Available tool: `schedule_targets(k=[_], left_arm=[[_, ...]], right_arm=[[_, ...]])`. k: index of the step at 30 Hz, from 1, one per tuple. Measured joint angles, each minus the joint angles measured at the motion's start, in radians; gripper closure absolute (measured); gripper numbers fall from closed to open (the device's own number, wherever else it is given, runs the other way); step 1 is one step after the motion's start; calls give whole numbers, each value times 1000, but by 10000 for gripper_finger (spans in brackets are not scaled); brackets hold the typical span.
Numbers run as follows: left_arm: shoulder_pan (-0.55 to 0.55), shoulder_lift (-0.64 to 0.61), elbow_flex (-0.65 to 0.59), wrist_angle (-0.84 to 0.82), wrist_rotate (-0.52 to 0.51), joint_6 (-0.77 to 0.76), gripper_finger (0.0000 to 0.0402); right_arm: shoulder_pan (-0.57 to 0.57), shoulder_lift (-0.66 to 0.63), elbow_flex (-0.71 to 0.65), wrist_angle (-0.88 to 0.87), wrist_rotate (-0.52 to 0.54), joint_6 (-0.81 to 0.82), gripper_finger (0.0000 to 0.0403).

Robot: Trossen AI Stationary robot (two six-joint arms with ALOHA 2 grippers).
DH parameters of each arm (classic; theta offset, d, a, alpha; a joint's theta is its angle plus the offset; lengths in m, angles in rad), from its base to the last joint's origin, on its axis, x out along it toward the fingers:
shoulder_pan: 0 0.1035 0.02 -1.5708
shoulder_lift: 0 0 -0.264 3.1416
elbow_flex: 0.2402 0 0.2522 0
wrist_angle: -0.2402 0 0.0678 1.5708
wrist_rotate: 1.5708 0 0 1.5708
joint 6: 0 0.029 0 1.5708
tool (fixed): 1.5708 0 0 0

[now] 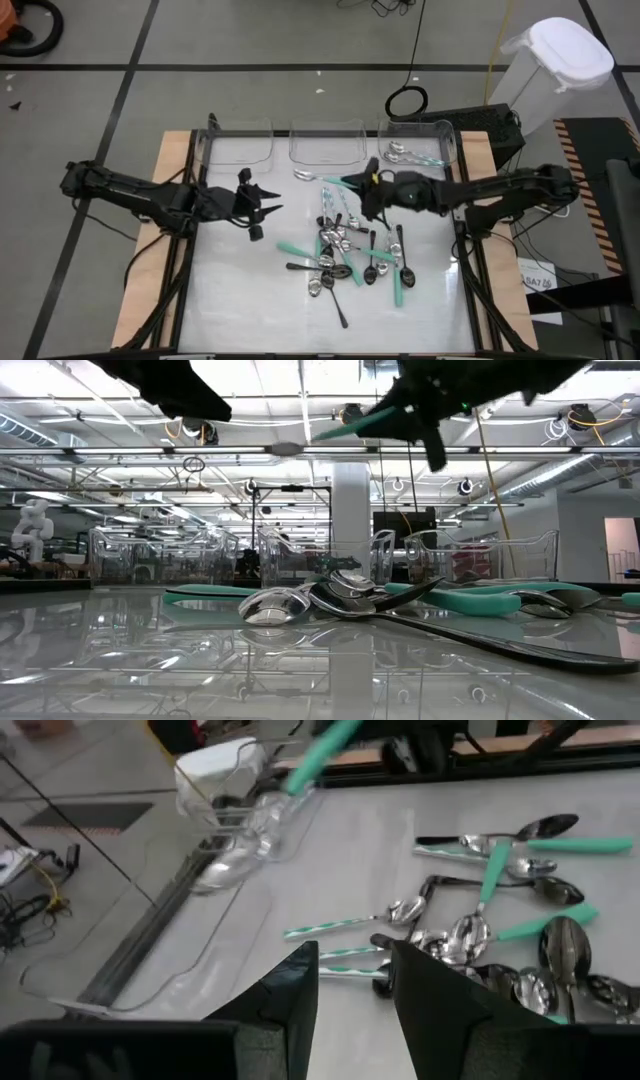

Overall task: Sort silverware by color (type)
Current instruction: Put the green spoon into the center transparent bin

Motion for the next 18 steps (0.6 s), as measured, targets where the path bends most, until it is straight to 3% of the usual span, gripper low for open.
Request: schedule_targets(k=[10,18], left_arm=[[32,-4,-14,14,-28,22,275],[89,-14,-181,286,50,71,275]], right_arm=[[-128,166,251,-203,-35,-40,359],[-222,265,340,-289,-54,-70,359]])
